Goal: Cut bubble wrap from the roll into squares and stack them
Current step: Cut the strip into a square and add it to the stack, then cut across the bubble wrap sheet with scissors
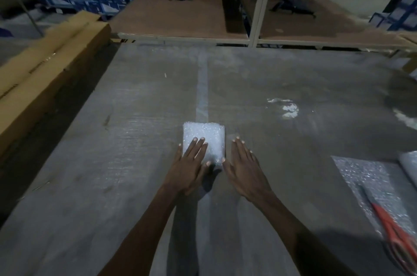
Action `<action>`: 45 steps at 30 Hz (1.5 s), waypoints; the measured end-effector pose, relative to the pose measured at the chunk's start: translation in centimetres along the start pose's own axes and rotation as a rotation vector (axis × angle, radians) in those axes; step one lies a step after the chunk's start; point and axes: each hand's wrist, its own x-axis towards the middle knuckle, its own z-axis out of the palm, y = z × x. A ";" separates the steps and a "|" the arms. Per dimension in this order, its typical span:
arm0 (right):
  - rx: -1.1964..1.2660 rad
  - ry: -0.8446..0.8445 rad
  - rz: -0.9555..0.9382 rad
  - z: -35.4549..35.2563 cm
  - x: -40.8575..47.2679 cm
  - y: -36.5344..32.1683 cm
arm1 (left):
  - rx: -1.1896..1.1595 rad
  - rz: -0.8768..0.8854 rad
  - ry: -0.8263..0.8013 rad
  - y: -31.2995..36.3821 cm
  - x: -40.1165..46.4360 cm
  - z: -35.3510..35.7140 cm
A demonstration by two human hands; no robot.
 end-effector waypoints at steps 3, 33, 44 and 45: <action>-0.011 0.001 0.014 -1.0 -5.1 2.0 | -0.044 0.010 -0.026 4.3 -3.0 1.1; -0.481 0.179 0.156 -14.6 -34.4 35.2 | -0.012 0.040 -0.158 47.2 -2.8 15.8; -0.320 -0.052 0.464 -17.1 -34.4 38.9 | 0.081 0.118 -0.277 50.0 1.1 17.8; -0.318 -0.050 0.471 -17.1 -34.2 38.7 | 0.087 0.125 -0.277 49.7 1.1 17.8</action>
